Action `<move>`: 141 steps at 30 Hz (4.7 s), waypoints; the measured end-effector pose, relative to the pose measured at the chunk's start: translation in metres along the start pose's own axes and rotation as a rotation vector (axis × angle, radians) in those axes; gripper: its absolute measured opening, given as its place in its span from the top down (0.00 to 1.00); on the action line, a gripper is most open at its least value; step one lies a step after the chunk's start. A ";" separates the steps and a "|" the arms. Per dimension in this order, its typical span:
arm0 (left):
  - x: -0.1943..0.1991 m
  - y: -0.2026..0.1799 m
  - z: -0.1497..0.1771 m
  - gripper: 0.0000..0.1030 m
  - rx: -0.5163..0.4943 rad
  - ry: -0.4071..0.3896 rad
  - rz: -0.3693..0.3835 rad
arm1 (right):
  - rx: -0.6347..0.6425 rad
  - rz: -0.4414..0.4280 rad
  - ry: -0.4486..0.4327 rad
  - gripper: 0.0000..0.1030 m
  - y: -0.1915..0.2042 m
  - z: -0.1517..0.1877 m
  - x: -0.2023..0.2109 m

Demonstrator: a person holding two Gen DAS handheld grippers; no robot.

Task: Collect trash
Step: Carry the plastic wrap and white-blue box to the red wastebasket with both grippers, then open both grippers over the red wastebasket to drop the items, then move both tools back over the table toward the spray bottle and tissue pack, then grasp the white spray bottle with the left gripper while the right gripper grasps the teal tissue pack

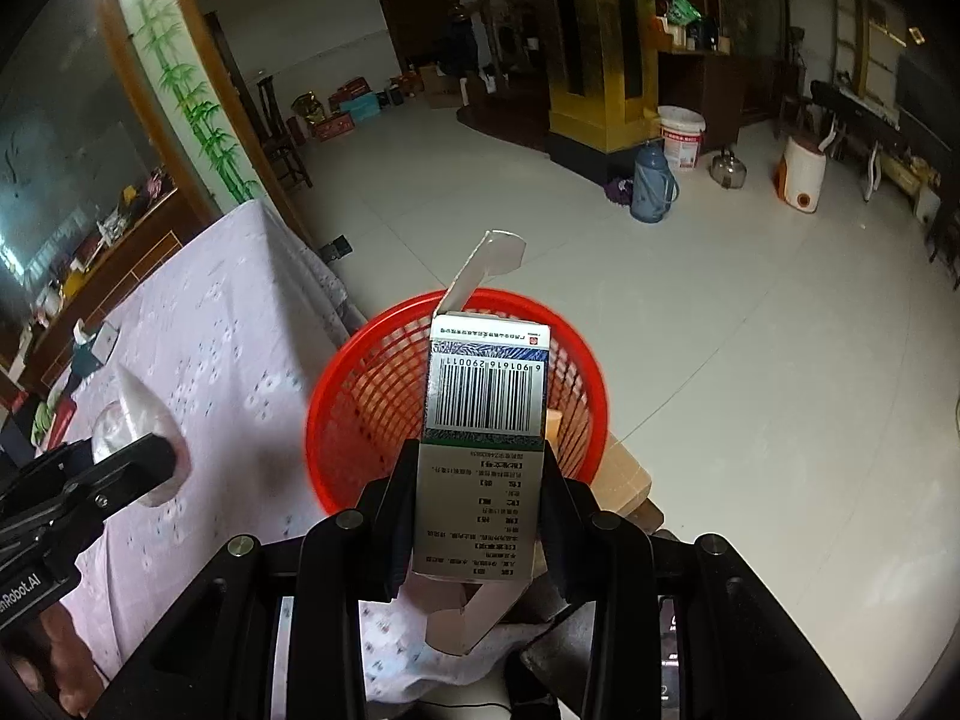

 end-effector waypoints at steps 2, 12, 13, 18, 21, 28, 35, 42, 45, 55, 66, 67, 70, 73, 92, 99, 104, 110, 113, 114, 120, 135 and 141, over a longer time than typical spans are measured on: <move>-0.014 -0.003 -0.009 0.57 0.004 0.005 0.021 | -0.011 -0.016 0.018 0.63 -0.006 -0.008 -0.009; -0.068 -0.001 -0.028 0.41 0.099 0.038 0.089 | 0.005 -0.077 0.080 0.62 -0.014 -0.035 -0.045; -0.068 -0.001 -0.029 0.40 0.106 0.032 0.090 | 0.012 -0.078 0.082 0.60 -0.013 -0.036 -0.048; -0.057 0.001 -0.032 0.36 0.135 -0.002 0.095 | 0.010 -0.082 0.090 0.52 -0.004 -0.044 -0.057; -0.043 0.008 -0.031 0.36 0.145 -0.027 0.071 | 0.019 -0.078 0.093 0.50 0.001 -0.044 -0.058; 0.000 0.024 -0.008 0.36 0.167 -0.076 -0.018 | 0.066 -0.146 0.066 0.50 0.032 -0.037 -0.035; 0.059 0.051 0.032 0.36 0.199 -0.123 -0.159 | 0.167 -0.248 0.098 0.50 0.097 -0.011 -0.008; 0.132 0.090 0.089 0.36 0.289 -0.166 -0.297 | 0.308 -0.335 0.136 0.50 0.183 0.028 0.018; 0.167 0.112 0.112 0.36 0.329 -0.187 -0.354 | 0.362 -0.375 0.161 0.50 0.220 0.045 0.028; 0.285 0.239 0.165 0.36 0.447 -0.189 -0.482 | 0.487 -0.423 0.163 0.50 0.304 0.090 0.062; 0.301 0.382 0.140 0.36 0.516 -0.185 -0.424 | 0.445 -0.325 0.170 0.50 0.288 0.093 0.060; 0.296 0.390 0.137 0.36 0.518 -0.179 -0.417 | 0.437 -0.314 0.176 0.50 0.285 0.094 0.059; 0.282 0.417 0.130 0.36 0.516 -0.146 -0.381 | 0.411 -0.275 0.193 0.50 0.274 0.095 0.054; 0.268 0.438 0.129 0.38 0.524 -0.099 -0.368 | 0.387 -0.248 0.211 0.50 0.266 0.094 0.049; 0.240 0.412 0.166 0.67 0.471 0.001 -0.381 | 0.464 -0.305 0.228 0.50 0.337 0.080 0.037; 0.261 0.391 0.190 0.70 0.546 -0.111 -0.447 | 0.500 -0.371 0.219 0.48 0.425 0.064 0.032; 0.289 0.362 0.209 0.70 0.564 -0.188 -0.502 | 0.497 -0.410 0.252 0.45 0.497 0.069 0.015; 0.312 0.334 0.234 0.70 0.571 -0.205 -0.550 | 0.482 -0.368 0.326 0.44 0.561 0.079 -0.027; 0.319 0.325 0.246 0.69 0.578 -0.212 -0.564 | 0.480 -0.324 0.319 0.44 0.581 0.081 -0.039; 0.321 0.323 0.249 0.69 0.580 -0.214 -0.569 | 0.489 -0.307 0.317 0.44 0.587 0.083 -0.042; 0.328 0.314 0.260 0.69 0.574 -0.211 -0.596 | 0.555 -0.193 0.264 0.44 0.606 0.096 -0.051; 0.317 0.306 0.256 0.69 0.566 -0.211 -0.585 | 0.573 -0.296 0.209 0.89 0.583 0.096 -0.043; 0.311 0.297 0.248 0.69 0.550 -0.212 -0.591 | 0.562 -0.348 0.183 0.90 0.547 0.101 -0.021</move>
Point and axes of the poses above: each gripper's, at about its wrist camera, not at the fingertips, and x roughly against the way its jaws point, y to its left, z to its underside, the point moved 5 cm from there along -x, roughly the way its jaws point, and after that the axes turned 15 degrees about z, right-handed, at the moved point
